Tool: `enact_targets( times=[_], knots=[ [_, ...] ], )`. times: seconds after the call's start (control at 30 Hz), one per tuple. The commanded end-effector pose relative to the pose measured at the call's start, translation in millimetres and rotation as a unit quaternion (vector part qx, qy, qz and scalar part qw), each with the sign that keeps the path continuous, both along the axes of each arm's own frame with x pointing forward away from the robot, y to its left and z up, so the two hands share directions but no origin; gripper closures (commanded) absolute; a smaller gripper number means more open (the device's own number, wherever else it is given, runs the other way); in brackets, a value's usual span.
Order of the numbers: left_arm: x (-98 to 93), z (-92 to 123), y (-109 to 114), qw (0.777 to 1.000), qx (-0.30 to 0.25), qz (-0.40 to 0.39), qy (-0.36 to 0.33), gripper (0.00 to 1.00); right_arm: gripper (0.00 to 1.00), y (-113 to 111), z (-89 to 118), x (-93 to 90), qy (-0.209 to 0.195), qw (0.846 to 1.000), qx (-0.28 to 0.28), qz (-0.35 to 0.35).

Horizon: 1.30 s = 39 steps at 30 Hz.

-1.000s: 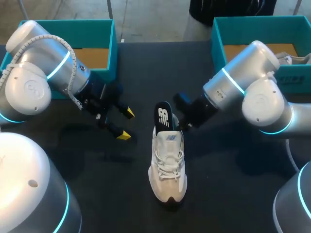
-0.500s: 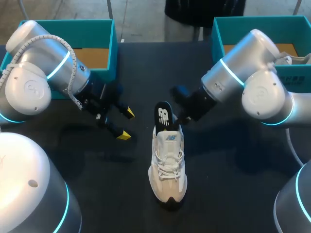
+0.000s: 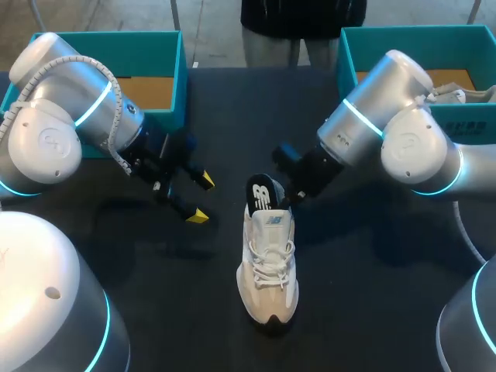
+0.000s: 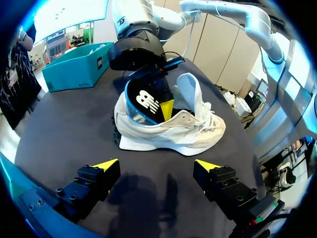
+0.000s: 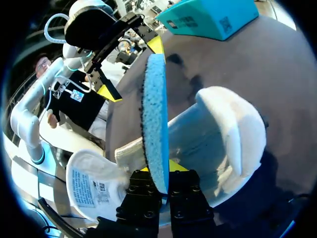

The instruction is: Take the shoe out of the shoebox, open the shoe tongue, remove and reinsert the insole, then place the shoe into the shoebox

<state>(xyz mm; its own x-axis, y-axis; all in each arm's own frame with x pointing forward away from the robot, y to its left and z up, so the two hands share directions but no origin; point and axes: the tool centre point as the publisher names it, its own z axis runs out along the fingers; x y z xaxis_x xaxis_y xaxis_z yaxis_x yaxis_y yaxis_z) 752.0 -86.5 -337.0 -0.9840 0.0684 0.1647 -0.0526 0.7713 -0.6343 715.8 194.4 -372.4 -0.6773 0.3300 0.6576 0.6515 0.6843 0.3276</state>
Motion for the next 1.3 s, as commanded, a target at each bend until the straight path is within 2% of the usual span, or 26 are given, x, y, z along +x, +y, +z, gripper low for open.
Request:
enact_targets(
  times=[0.03,0.23,0.33,0.37,0.4,0.47,0.6,0.83,1.2,1.27,1.3],
  knots=[
    [-0.1,0,0,1.000,0.001,0.000,0.000,0.00,1.00,5,-8,-7.9,0.006,1.000,-0.001,0.001],
    [-0.1,0,0,1.000,0.001,0.000,0.000,0.00,1.00,8,-15,-17.6,0.016,1.000,-0.002,0.000],
    [-0.1,0,0,1.000,0.001,0.000,0.000,0.00,1.00,7,-9,-17.9,0.007,1.000,-0.006,-0.007],
    [-0.1,0,0,1.000,0.001,0.000,0.000,0.00,0.93,6,-6,-17.0,0.001,1.000,-0.006,-0.010],
    [-0.1,0,0,1.000,0.001,0.000,0.000,0.00,0.80,6,-3,-16.0,-0.004,1.000,-0.006,-0.012],
    [-0.1,0,0,1.000,0.001,0.000,0.000,0.00,0.72,6,4,-13.9,-0.015,1.000,-0.010,-0.013],
    [-0.1,0,0,1.000,0.001,0.000,0.000,0.00,0.65,7,13,-11.0,-0.025,1.000,-0.017,-0.010],
    [-0.1,0,0,1.000,0.001,0.000,0.000,0.00,0.60,6,22,-2.3,-0.041,0.999,-0.027,-0.009],
    [-0.1,0,0,1.000,0.001,0.000,0.000,0.00,0.66,11,22,23.7,-0.060,0.998,-0.028,-0.005],
    [-0.1,0,0,1.000,0.001,0.000,0.000,0.00,0.78,11,20,25.3,-0.060,0.998,-0.028,-0.005],
    [-0.1,0,0,1.000,0.001,0.000,0.000,0.00,0.94,10,18,25.3,-0.058,0.998,-0.029,-0.005]
  ],
)
